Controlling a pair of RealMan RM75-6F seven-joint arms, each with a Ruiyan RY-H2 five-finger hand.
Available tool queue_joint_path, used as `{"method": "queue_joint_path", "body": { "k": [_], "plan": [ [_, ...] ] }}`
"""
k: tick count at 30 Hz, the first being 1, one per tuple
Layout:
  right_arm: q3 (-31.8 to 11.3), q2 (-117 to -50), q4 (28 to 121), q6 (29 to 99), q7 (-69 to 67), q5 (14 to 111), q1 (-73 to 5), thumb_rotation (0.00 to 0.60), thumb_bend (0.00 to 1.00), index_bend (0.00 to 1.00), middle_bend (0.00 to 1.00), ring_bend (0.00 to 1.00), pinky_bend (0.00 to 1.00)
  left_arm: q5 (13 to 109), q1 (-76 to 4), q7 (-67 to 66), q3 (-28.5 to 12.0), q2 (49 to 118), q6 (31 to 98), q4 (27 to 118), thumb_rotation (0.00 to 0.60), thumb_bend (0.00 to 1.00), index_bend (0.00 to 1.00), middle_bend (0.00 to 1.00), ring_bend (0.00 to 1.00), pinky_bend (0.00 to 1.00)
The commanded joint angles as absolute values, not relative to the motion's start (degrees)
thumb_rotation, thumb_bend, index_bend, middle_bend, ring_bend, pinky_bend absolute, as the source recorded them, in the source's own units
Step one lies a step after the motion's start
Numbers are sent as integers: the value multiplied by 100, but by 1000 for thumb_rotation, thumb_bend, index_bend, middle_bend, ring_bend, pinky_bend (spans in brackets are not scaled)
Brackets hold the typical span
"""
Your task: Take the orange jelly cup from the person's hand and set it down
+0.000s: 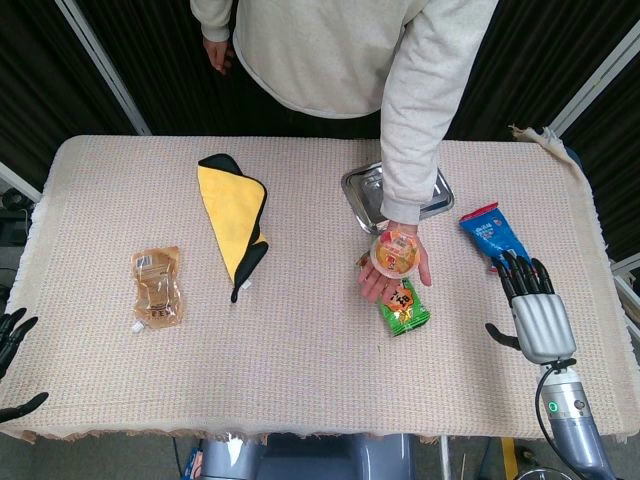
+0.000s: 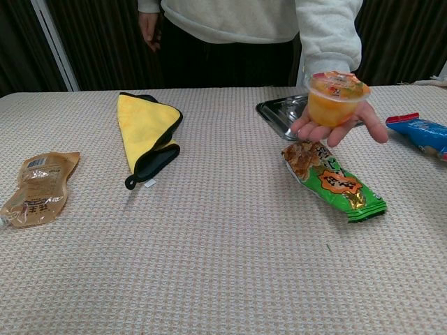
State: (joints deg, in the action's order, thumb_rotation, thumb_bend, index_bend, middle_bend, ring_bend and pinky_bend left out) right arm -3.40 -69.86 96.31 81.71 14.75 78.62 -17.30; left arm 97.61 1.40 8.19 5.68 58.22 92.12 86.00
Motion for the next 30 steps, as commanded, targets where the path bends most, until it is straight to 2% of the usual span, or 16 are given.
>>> {"method": "queue_joint_path", "body": {
  "k": [1, 10, 14, 18, 20, 25, 30],
  "plan": [
    [-364, -6970, 9676, 8150, 1502, 7881, -1723, 600, 99, 24, 0, 0, 0, 9751, 147, 817, 569, 5819, 9212, 8599, 600, 0, 45, 0, 0, 0],
    [-451, -6826, 10022, 8007, 1583, 7857, -1750, 600, 100, 25, 0, 0, 0, 9769, 152, 841, 568, 5827, 9238, 8590, 600, 0, 45, 0, 0, 0],
    [-661, -6637, 10564, 7705, 1550, 7591, -1917, 600, 94, 33, 0, 0, 0, 9750, 140, 838, 567, 5817, 9202, 8598, 600, 0, 45, 0, 0, 0],
    [-1141, -6475, 11234, 7190, 2224, 6800, -2414, 600, 78, 40, 0, 0, 0, 9747, 132, 868, 575, 5805, 9177, 8599, 600, 0, 45, 0, 0, 0],
    [-1260, -6473, 11373, 7045, 2435, 6539, -2575, 600, 75, 43, 0, 0, 0, 9745, 130, 870, 577, 5801, 9169, 8603, 600, 0, 45, 0, 0, 0],
    [-1757, -6682, 11581, 6477, 3205, 5207, -3384, 600, 75, 82, 8, 0, 0, 9774, 131, 881, 590, 5786, 9181, 8601, 600, 0, 44, 0, 0, 0],
    [-1910, -6948, 11498, 6331, 3808, 4121, -3944, 600, 74, 92, 18, 0, 0, 9761, 122, 965, 594, 5773, 9160, 8609, 600, 0, 45, 0, 0, 0]
  ]
}}
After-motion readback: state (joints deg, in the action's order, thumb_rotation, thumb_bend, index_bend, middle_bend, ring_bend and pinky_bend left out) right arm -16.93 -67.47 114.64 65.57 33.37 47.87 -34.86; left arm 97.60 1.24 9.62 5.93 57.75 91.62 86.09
